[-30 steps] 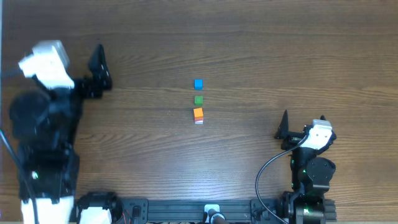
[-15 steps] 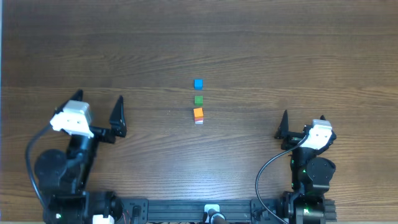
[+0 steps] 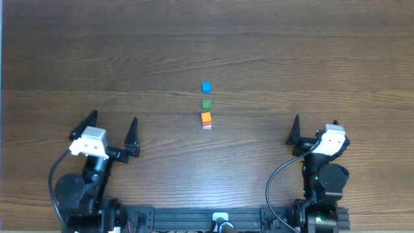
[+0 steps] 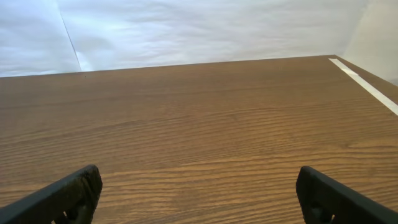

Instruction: Stack Cubes

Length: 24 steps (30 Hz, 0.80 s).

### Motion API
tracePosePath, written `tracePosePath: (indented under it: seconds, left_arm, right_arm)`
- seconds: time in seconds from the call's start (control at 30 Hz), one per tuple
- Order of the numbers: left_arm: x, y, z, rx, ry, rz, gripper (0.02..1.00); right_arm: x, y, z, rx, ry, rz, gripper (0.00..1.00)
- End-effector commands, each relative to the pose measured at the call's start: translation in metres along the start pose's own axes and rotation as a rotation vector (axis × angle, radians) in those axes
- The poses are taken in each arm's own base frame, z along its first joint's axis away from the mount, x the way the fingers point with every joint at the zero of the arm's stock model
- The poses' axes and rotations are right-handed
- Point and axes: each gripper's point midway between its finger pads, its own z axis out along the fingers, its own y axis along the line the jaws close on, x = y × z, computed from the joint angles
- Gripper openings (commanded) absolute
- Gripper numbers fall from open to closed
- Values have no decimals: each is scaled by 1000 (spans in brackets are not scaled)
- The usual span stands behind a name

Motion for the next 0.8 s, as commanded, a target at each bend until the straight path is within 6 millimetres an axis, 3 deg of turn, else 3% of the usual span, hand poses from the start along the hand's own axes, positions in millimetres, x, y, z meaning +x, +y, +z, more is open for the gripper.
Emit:
tracePosePath:
  seconds: [0.03, 0.8]
  left_arm:
    - [16, -6, 2, 37, 14, 8, 998]
    - [59, -21, 14, 141, 37, 3, 998]
  right_arm:
    - [2, -1, 0, 5, 3, -2, 991]
    - [2, -1, 0, 5, 3, -2, 993]
